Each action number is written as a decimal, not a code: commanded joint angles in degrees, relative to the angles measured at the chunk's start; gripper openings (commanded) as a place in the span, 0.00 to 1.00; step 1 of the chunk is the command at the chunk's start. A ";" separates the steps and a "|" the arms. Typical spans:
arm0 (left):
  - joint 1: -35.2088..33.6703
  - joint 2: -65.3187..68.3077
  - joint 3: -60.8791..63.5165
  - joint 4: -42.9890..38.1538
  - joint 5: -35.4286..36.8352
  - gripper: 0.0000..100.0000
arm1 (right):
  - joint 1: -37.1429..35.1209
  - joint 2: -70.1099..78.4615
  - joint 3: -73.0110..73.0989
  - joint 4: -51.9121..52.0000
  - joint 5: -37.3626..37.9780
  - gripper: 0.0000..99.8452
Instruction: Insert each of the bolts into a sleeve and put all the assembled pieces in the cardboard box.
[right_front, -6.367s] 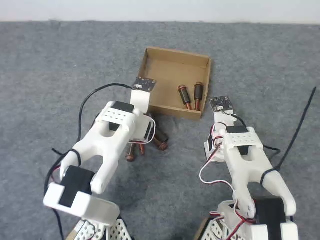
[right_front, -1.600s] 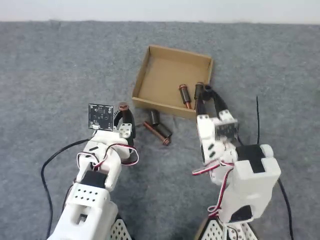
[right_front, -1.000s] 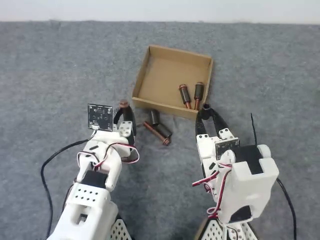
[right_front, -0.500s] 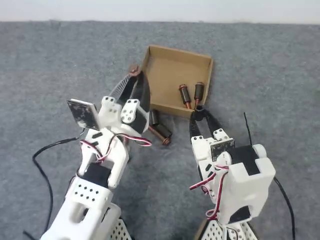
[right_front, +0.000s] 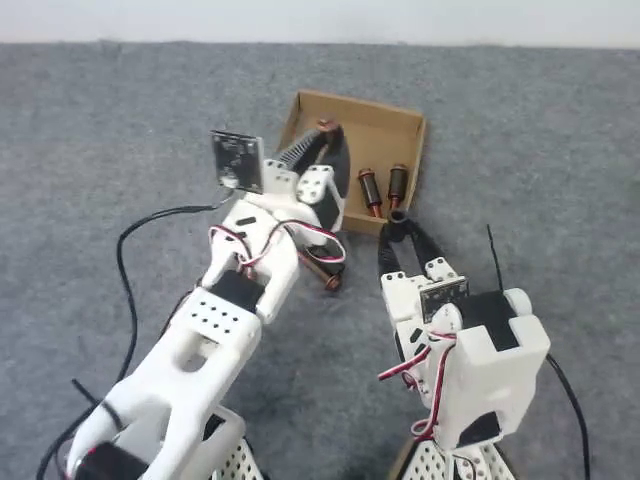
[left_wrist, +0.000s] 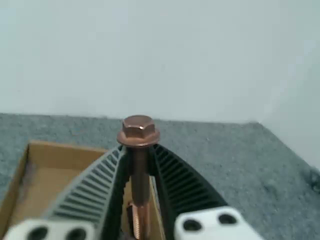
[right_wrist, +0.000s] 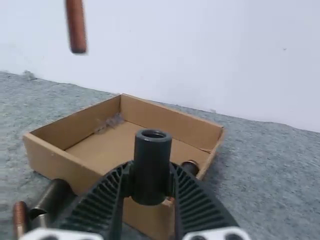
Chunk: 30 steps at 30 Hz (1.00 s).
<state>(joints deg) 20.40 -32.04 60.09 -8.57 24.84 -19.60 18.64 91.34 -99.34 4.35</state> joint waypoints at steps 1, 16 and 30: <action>1.58 0.70 -3.91 -2.02 0.62 0.01 | -1.80 -0.22 1.32 -1.01 0.09 0.01; 3.96 8.88 3.03 -17.23 0.35 0.01 | -3.56 -0.22 1.23 -0.92 0.09 0.01; 7.56 10.20 3.74 -16.88 -3.16 0.01 | -3.21 -0.31 1.23 -1.01 0.09 0.01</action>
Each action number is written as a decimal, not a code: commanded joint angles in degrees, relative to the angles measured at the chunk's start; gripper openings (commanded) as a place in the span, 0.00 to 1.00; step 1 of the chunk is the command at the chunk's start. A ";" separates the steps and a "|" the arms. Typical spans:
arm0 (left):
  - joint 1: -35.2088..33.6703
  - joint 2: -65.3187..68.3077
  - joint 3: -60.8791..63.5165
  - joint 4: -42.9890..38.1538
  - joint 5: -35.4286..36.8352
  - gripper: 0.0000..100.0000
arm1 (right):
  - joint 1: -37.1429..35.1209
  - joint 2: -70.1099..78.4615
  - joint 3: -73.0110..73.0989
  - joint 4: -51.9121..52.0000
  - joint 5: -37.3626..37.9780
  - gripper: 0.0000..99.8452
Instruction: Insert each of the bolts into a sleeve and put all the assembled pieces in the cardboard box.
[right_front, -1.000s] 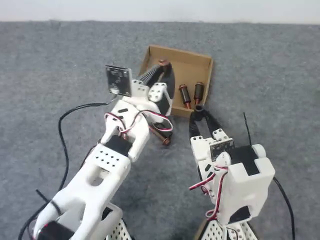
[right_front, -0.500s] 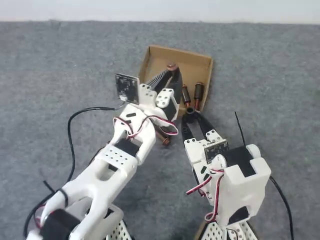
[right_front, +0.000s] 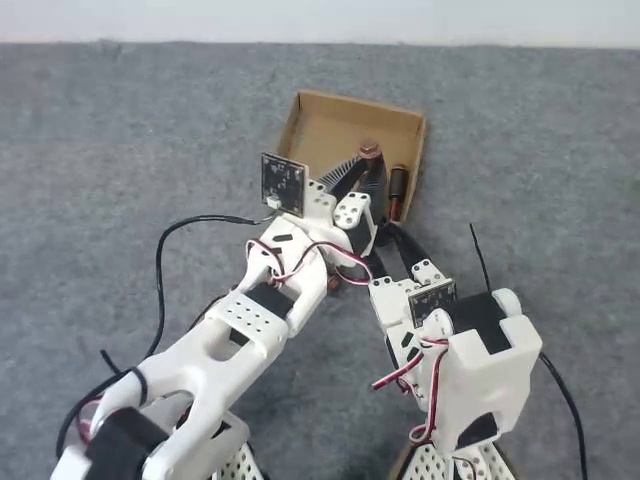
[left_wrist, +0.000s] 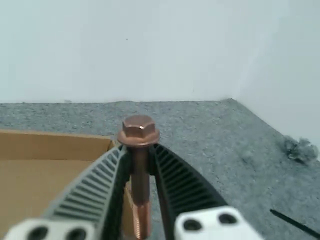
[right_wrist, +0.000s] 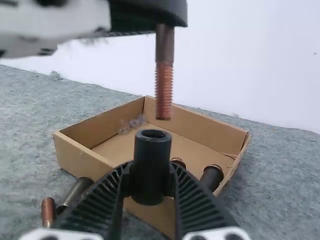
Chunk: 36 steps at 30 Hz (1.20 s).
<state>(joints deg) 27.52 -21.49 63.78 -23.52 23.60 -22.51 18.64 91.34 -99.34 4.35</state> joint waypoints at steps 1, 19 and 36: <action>0.44 -0.35 0.40 -1.93 -2.02 0.01 | -0.31 -0.31 1.23 -1.10 0.09 0.01; 2.37 -0.88 4.53 -2.02 -2.11 0.01 | 0.66 -0.31 1.23 -1.10 0.09 0.01; 2.37 -0.97 4.09 0.53 -2.11 0.01 | 0.66 -0.22 1.23 -1.01 0.18 0.01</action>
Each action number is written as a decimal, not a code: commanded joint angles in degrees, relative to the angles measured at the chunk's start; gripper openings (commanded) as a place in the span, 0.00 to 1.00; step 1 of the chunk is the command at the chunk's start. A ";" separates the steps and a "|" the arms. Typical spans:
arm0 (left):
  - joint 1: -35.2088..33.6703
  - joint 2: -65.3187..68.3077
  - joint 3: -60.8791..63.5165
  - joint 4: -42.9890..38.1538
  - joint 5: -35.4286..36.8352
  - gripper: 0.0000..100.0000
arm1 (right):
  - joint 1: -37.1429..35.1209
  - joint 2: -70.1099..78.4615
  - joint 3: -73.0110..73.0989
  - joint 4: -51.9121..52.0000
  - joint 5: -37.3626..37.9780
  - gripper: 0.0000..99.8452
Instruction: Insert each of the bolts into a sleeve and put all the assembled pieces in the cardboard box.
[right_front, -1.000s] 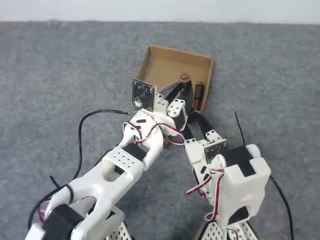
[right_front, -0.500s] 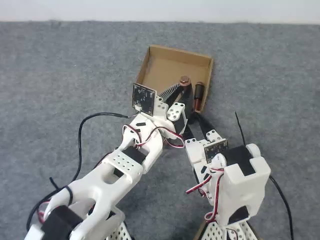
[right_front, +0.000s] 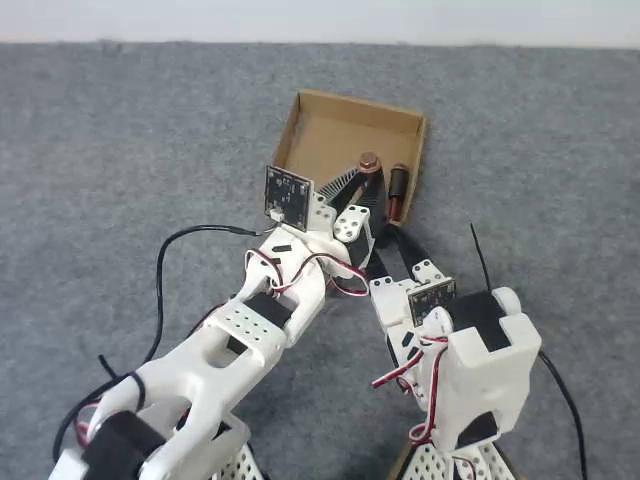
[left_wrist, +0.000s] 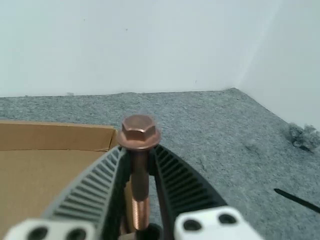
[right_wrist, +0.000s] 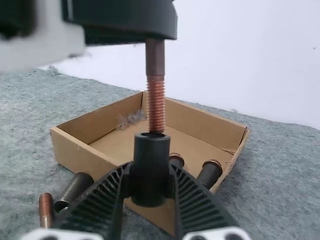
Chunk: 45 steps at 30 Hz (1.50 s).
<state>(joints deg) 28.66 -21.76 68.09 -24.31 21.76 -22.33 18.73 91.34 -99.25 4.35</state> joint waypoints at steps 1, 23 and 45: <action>1.23 -0.70 -0.22 1.32 -0.26 0.01 | 0.48 -0.31 1.23 -1.10 0.18 0.01; 1.23 -4.75 -2.77 11.60 -0.18 0.01 | 1.45 -0.40 1.23 -1.01 0.44 0.01; 1.23 3.52 -4.00 11.69 -0.18 0.01 | 3.91 -0.92 -0.09 -1.45 0.18 0.01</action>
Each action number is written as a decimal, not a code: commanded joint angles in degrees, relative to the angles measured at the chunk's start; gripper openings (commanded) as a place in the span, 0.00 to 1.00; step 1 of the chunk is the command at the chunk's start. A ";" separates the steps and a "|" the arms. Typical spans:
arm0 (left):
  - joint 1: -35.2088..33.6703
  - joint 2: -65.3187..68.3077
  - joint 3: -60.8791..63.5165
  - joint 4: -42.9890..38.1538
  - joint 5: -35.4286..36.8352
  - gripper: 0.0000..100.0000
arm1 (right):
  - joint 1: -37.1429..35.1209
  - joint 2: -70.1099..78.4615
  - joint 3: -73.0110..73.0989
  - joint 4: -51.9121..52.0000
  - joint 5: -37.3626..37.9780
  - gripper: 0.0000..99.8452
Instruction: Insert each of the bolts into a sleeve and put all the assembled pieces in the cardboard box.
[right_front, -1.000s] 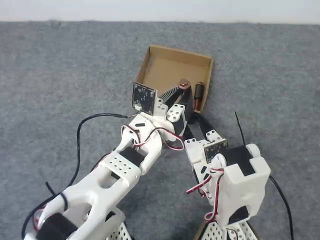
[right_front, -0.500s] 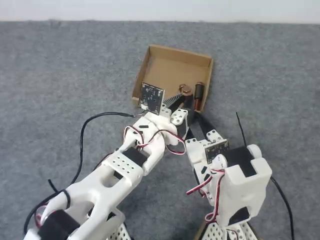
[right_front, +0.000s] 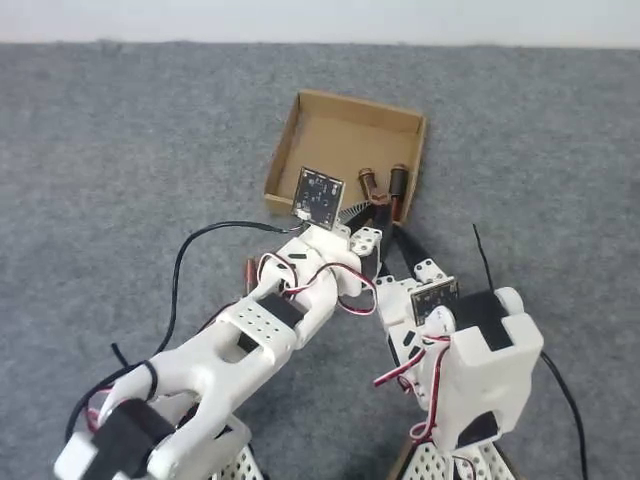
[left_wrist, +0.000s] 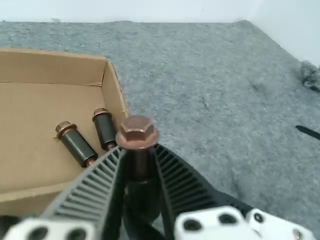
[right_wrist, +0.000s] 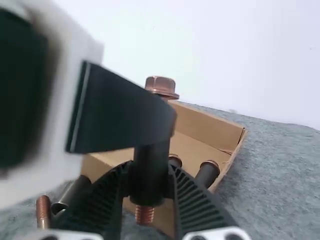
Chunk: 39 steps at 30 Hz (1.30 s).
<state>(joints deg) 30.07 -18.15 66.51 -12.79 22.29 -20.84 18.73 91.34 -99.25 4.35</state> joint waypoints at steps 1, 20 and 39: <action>-0.18 -0.09 -2.42 0.18 -0.70 0.01 | 2.51 -0.92 -0.18 -1.45 0.18 0.01; 0.35 -4.40 -1.71 5.36 -0.79 0.18 | 2.51 -0.57 -0.35 -1.45 0.26 0.01; -15.12 -28.13 2.42 17.93 -0.44 0.13 | 2.59 -0.48 -0.44 -1.36 0.44 0.01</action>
<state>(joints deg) 20.48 -43.91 69.49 4.88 22.02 -19.08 18.73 91.25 -99.25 4.35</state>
